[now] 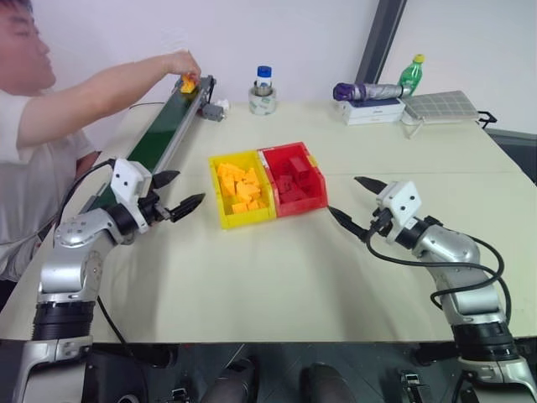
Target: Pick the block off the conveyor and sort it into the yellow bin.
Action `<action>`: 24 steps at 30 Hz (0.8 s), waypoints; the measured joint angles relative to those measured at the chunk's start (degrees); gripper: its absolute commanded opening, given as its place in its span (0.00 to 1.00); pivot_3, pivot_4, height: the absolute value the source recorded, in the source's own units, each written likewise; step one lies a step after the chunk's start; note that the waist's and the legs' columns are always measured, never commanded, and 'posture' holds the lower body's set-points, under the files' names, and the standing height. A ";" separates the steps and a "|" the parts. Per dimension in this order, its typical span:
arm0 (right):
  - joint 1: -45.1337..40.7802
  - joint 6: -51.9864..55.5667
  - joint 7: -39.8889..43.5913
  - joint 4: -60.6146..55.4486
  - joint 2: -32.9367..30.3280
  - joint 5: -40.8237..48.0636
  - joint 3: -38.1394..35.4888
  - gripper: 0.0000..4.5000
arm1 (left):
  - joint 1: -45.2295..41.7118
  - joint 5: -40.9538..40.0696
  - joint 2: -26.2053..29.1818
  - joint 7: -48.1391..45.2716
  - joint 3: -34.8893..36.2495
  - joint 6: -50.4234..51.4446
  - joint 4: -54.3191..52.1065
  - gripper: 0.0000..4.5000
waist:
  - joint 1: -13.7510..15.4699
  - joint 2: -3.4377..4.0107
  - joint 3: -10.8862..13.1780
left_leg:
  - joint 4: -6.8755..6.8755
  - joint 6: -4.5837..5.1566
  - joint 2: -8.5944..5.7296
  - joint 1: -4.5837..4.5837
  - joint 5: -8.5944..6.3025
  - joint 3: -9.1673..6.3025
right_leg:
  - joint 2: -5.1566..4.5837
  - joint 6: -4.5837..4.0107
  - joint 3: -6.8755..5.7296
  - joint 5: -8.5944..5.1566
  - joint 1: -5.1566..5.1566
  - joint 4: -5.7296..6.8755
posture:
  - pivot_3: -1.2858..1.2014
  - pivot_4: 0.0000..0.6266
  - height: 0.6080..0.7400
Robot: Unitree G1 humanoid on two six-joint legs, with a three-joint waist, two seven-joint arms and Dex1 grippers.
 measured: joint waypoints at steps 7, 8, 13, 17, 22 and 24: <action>-0.01 0.01 0.00 0.00 0.00 0.01 0.00 1.00 | 0.01 -0.26 -0.13 0.46 0.05 -0.51 0.02 0.99 | -0.02 0.00 0.00 | 0.00 0.00 0.00 0.00 0.00 0.00 | 0.00 0.00 0.00 0.00 0.00 0.00 | 0.52 0.24 1.00; -0.01 0.01 0.02 0.00 0.00 0.01 0.00 1.00 | 0.32 -0.41 -0.12 0.45 0.26 -0.40 -0.32 0.99 | -0.04 0.00 0.00 | -0.01 0.00 0.00 0.00 0.00 0.00 | 0.00 0.00 0.00 0.00 0.00 0.00 | 0.52 0.24 1.00; -0.05 0.00 0.33 0.01 0.01 0.01 0.00 1.00 | 4.14 -1.39 -0.05 1.39 1.65 0.00 -3.42 0.99 | -0.12 0.00 0.00 | -0.02 0.00 0.00 0.00 0.00 0.02 | 0.00 0.00 0.04 0.00 0.00 0.01 | 0.52 0.24 1.00; -0.29 -0.01 0.56 0.30 0.01 0.01 0.01 1.00 | 8.92 -2.77 -1.00 6.37 8.29 -0.66 -6.85 0.99 | -0.08 0.00 0.00 | -0.03 0.00 0.01 0.00 0.00 0.02 | 0.02 -0.01 0.09 0.00 -0.02 0.02 | 0.52 0.24 1.00; -1.19 -0.25 1.29 1.21 0.41 0.00 0.52 1.00 | 13.69 -2.58 -3.07 13.49 15.40 -3.87 -9.80 0.99 | 0.04 0.00 0.00 | 0.01 -0.01 0.01 0.03 -0.01 0.06 | 0.01 -0.01 0.11 -0.01 -0.02 0.00 | 0.52 0.24 1.00; -2.02 -0.89 1.62 2.25 0.78 -0.01 1.16 1.00 | 15.66 -2.67 -4.40 15.76 17.76 -4.98 -9.76 0.99 | 0.03 0.00 0.00 | 0.01 -0.01 0.01 0.03 -0.01 0.06 | 0.02 -0.02 0.11 -0.01 -0.03 0.00 | 0.52 0.24 1.00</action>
